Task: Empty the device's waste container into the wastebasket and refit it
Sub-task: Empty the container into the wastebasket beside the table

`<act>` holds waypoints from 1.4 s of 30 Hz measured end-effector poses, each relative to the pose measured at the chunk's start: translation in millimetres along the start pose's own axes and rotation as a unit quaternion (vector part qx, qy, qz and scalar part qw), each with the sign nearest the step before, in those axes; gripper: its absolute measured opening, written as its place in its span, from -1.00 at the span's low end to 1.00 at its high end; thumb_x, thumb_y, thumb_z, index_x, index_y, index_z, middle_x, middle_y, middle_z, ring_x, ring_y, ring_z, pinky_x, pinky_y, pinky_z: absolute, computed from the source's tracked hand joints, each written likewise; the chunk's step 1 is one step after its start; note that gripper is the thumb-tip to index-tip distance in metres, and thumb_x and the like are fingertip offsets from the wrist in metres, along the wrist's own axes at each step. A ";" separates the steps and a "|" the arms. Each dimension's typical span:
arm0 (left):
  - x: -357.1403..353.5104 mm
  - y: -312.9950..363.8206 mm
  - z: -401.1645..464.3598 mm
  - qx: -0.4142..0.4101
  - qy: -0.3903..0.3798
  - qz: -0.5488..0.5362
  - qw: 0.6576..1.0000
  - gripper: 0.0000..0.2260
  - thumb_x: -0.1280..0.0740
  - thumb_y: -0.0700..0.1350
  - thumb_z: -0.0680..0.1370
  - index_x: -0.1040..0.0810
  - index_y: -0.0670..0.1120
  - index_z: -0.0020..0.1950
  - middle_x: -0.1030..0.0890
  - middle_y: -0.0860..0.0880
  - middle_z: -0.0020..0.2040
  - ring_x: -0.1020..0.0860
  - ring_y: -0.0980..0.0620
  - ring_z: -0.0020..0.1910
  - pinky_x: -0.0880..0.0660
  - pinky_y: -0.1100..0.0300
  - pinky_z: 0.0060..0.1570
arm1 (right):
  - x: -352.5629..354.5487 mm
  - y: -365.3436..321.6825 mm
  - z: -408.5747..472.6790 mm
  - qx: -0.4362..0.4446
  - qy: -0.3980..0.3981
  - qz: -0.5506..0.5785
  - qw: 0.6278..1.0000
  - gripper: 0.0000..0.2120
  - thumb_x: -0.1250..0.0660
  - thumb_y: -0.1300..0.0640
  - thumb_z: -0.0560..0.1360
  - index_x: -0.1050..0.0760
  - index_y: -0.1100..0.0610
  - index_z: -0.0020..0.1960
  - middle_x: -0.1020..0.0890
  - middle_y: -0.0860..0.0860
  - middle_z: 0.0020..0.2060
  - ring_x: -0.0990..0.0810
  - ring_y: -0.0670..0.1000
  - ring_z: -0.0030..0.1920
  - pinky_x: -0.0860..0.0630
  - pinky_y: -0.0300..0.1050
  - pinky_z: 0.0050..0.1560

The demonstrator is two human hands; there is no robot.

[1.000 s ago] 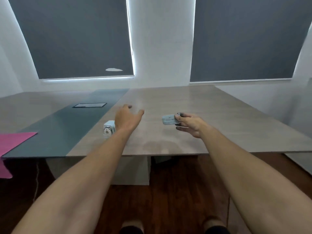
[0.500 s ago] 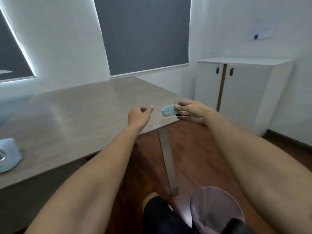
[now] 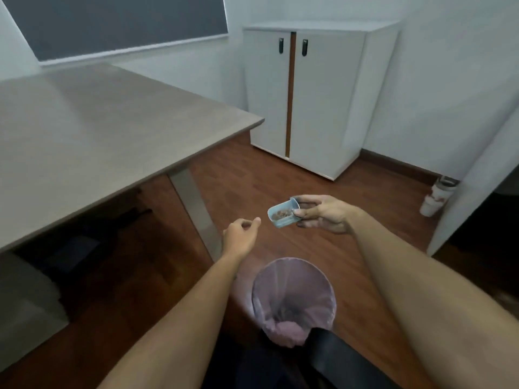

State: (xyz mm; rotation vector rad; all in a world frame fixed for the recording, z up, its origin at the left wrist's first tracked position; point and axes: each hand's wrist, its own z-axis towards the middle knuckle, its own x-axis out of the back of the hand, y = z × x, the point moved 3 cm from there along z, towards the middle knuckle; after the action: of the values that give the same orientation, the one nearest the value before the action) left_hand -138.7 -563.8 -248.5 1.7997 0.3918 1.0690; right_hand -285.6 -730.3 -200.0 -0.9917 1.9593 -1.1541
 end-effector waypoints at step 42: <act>-140.7 -209.2 -10.7 0.282 0.016 -0.057 0.958 -0.75 -0.10 -0.12 0.65 -0.47 -0.05 0.26 -0.54 -0.18 0.26 -0.52 -0.17 0.23 -0.37 0.27 -0.10 | 11.9 275.3 121.3 -0.007 0.015 -0.697 0.717 -0.44 -0.35 0.34 0.42 -0.41 0.10 0.40 -0.41 0.07 0.24 -0.37 0.13 0.24 -0.50 0.08 0.17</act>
State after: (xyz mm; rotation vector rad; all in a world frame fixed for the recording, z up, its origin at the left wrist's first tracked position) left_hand -187.2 -551.0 -495.9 2.2223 0.8805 0.9650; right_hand -269.4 -700.5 -499.1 -2.6246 0.9321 -1.8046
